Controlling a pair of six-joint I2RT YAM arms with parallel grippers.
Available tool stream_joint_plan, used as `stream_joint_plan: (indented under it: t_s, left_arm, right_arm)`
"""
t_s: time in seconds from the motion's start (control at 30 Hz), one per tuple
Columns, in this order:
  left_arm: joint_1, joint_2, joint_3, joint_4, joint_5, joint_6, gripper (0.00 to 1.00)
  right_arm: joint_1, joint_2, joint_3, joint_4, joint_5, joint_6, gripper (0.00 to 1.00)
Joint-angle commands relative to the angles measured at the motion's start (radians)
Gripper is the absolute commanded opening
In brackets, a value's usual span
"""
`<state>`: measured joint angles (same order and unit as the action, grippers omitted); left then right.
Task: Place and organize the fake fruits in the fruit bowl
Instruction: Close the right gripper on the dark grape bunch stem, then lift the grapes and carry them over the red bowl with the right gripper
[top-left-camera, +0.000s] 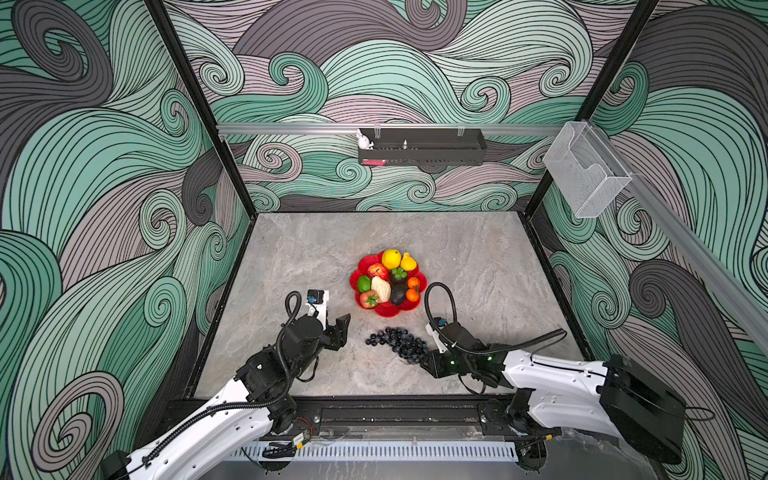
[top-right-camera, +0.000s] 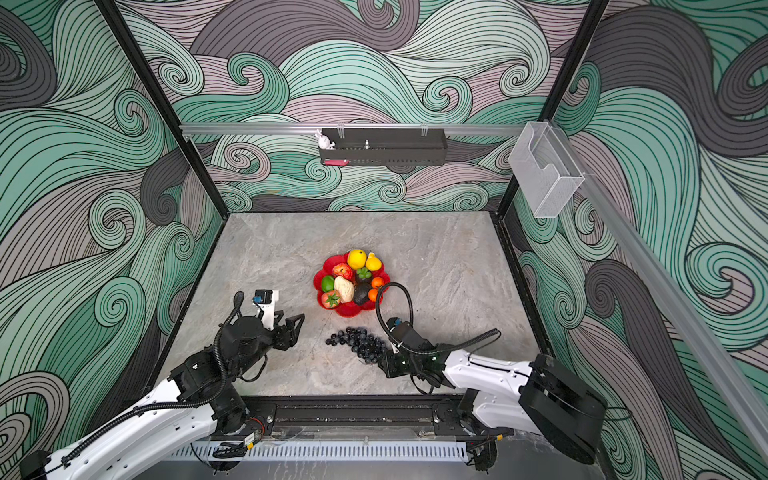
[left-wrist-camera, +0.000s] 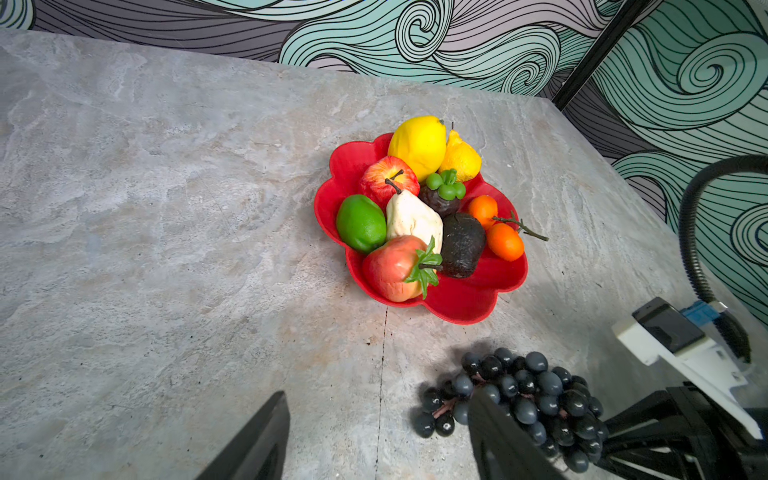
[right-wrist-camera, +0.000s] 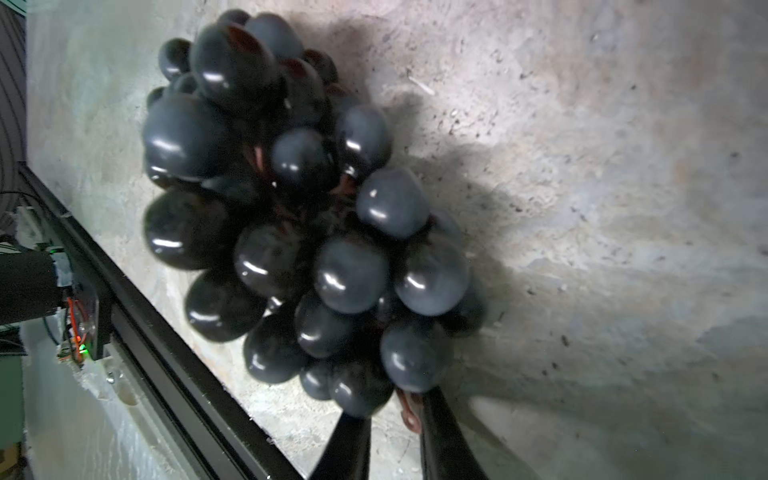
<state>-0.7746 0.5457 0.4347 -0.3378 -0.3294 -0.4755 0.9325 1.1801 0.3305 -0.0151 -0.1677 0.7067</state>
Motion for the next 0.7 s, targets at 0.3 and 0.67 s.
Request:
stream_joint_plan:
  t_s: [0.3, 0.67]
  left_arm:
    - [0.008, 0.005, 0.004, -0.02, -0.026, 0.018, 0.71]
    - [0.008, -0.167, -0.033, -0.102, -0.245, 0.015, 0.73]
  right_arm:
    - [0.019, -0.215, 0.077, -0.334, 0.206, -0.099, 0.07]
    - [0.016, -0.326, 0.255, -0.542, 0.336, -0.245, 0.0]
